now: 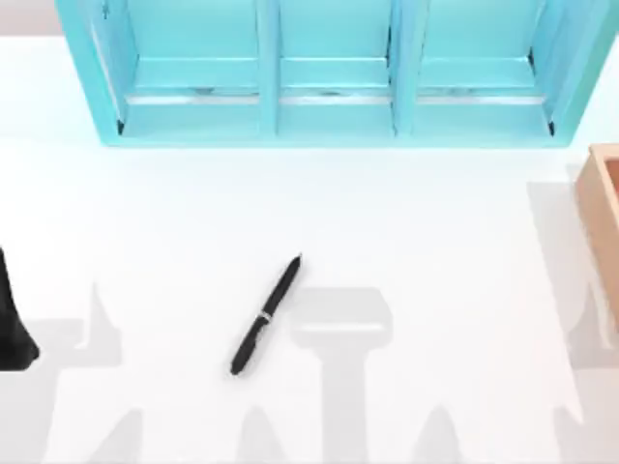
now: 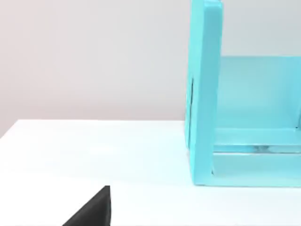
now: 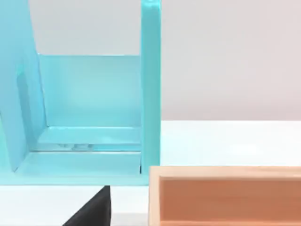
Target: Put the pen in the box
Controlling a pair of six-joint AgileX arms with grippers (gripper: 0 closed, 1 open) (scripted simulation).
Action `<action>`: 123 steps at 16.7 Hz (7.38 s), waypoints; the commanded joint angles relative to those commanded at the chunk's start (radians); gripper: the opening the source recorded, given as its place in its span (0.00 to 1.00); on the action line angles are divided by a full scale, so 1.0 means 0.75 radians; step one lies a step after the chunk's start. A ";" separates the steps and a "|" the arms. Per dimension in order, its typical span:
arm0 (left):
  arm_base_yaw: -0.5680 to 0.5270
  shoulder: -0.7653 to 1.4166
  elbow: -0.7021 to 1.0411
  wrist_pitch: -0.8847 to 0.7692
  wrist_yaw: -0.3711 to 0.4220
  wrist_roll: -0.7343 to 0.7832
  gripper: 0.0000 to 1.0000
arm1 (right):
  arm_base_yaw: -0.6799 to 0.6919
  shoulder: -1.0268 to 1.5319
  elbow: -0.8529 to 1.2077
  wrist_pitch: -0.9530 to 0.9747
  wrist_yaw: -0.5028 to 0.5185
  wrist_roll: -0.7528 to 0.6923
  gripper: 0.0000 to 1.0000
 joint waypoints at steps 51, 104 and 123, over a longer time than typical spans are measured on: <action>0.000 0.000 0.000 0.000 0.000 0.000 1.00 | 1.069 3.138 2.217 -0.797 -0.120 1.690 0.77; 0.000 0.000 0.000 0.000 0.000 0.000 1.00 | -0.566 2.295 1.835 -1.360 -0.194 1.388 0.00; 0.000 0.000 0.000 0.000 0.000 0.000 1.00 | -0.646 2.188 1.492 -1.125 -0.173 1.448 0.00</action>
